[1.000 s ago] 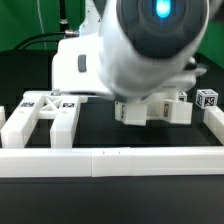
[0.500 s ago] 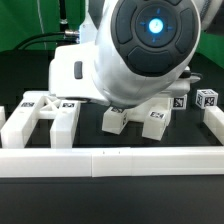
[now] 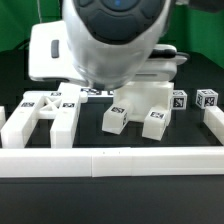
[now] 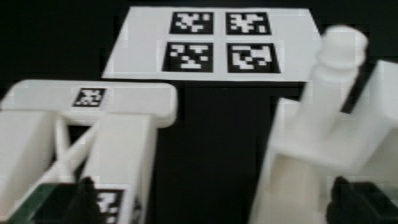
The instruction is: Assemble chair
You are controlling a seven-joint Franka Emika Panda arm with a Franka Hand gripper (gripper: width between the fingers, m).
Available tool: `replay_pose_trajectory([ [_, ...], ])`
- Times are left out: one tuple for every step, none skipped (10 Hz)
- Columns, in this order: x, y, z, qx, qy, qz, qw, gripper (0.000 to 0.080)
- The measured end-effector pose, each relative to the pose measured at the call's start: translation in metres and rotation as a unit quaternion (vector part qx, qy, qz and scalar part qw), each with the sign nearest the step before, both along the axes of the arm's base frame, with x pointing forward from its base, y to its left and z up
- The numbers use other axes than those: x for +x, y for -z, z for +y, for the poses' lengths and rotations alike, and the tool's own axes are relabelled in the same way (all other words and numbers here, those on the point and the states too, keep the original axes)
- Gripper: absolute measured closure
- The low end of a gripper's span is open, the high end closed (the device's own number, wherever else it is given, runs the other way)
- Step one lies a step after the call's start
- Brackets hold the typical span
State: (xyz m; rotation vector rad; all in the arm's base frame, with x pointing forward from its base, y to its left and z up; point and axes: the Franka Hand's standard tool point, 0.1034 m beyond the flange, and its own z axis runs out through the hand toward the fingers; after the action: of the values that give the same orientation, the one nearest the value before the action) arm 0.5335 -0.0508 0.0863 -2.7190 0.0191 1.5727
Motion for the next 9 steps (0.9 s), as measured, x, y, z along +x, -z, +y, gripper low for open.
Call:
replay_pose_trajectory([
  [0.002, -0.004, -0.001, -0.001, 0.001, -0.011, 1.000, 0.0151],
  [0.006, 0.000, -0.002, -0.002, 0.000, -0.030, 1.000, 0.0151],
  [0.012, 0.003, -0.003, -0.003, -0.002, -0.049, 0.999, 0.0151],
  [0.022, 0.004, -0.005, -0.004, -0.006, -0.091, 0.996, 0.0151],
  [0.023, 0.002, -0.006, -0.004, -0.006, -0.119, 0.993, 0.0151],
  [0.029, 0.002, -0.014, 0.010, -0.014, -0.157, 0.987, 0.0151],
  [0.035, -0.002, -0.029, 0.019, -0.018, -0.193, 0.981, 0.0151],
  [0.038, -0.005, -0.042, 0.018, -0.009, -0.212, 0.977, 0.0151],
  [0.051, -0.004, -0.047, 0.011, -0.012, -0.259, 0.966, 0.0151],
])
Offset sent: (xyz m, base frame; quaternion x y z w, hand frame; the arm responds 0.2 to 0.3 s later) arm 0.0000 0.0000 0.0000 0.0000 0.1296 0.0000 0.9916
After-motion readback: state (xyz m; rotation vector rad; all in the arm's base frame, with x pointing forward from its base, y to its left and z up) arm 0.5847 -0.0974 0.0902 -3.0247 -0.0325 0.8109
